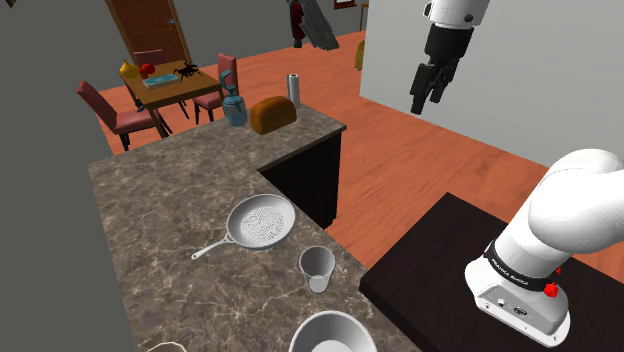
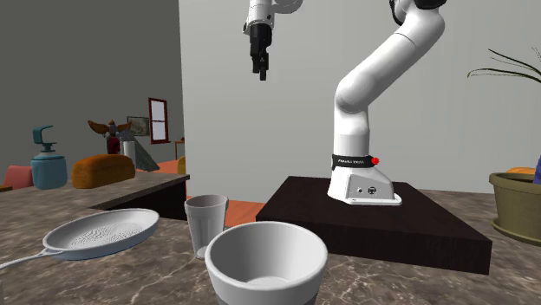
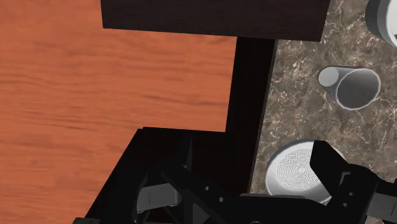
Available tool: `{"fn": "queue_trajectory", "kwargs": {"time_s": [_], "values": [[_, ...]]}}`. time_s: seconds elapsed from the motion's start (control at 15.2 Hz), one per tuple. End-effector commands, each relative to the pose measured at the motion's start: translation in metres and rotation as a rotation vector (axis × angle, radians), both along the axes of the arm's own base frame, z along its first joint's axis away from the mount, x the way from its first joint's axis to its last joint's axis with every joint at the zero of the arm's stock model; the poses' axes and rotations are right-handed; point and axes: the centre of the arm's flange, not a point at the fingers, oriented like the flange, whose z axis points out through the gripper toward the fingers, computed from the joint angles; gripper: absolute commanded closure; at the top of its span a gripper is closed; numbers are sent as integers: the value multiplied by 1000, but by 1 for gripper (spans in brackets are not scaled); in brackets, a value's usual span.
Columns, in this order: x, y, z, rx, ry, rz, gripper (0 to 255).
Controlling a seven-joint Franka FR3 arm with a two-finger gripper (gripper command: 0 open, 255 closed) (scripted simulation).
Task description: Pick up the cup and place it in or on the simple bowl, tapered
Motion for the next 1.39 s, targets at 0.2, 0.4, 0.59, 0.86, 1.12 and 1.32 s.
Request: {"fn": "queue_trajectory", "kwargs": {"time_s": [0.2, 0.4, 0.59, 0.86, 1.12, 1.32], "values": [[6, 22, -32, 8, 7, 0, 0], [11, 44, -64, 17, 14, 0, 0], [16, 66, -95, 25, 21, 0, 0], [23, 96, -137, 36, 30, 1, 0], [29, 127, -179, 47, 39, 1, 0], [33, 150, -210, 55, 46, 1, 0]]}}
